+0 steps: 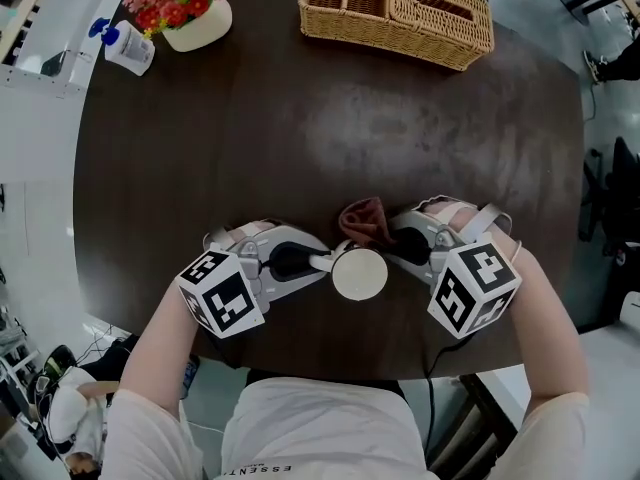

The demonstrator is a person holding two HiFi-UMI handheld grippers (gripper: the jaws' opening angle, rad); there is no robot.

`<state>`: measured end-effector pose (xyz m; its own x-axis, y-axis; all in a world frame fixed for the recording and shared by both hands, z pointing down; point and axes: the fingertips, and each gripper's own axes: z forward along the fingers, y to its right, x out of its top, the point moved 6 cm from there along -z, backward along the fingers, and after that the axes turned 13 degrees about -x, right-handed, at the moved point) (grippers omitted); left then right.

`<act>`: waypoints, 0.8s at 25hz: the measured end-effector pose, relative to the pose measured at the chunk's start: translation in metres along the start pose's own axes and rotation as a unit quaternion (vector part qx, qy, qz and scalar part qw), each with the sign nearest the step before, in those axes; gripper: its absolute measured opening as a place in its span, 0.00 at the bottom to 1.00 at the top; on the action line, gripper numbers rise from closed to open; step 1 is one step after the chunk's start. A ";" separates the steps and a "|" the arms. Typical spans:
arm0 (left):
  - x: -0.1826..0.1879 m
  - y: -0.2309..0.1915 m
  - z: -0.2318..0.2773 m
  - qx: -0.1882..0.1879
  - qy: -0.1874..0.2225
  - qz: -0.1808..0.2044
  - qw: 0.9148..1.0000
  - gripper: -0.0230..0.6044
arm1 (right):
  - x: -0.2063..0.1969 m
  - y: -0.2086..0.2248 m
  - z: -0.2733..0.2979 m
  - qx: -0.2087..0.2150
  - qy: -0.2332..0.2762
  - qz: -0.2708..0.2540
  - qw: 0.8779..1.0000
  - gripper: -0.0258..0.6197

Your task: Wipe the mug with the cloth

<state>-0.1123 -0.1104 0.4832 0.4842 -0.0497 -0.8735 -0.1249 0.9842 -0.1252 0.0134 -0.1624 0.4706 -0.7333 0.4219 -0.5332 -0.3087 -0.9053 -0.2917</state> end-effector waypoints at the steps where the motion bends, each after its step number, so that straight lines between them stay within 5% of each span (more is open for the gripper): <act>1: 0.000 0.001 0.000 0.002 0.001 -0.002 1.000 0.15 | -0.002 -0.003 -0.002 -0.002 -0.001 0.011 1.000 0.17; 8: 0.001 0.008 0.002 0.037 0.007 -0.022 0.999 0.16 | -0.020 -0.031 -0.015 -0.021 0.004 0.138 0.990 0.17; 15: 0.004 0.025 0.011 0.130 0.051 -0.062 0.988 0.16 | -0.032 -0.047 -0.035 -0.160 0.008 0.275 0.948 0.17; 20: 0.007 0.032 0.018 0.204 0.064 -0.069 0.974 0.16 | -0.025 -0.067 -0.044 -0.192 0.028 0.340 0.920 0.17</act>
<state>-0.0970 -0.0759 0.4816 0.3566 -0.1813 -0.9165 0.3019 0.9507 -0.0706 0.0791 -0.1106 0.4686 -0.6422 -0.2244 -0.7329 0.4549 -0.8812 -0.1288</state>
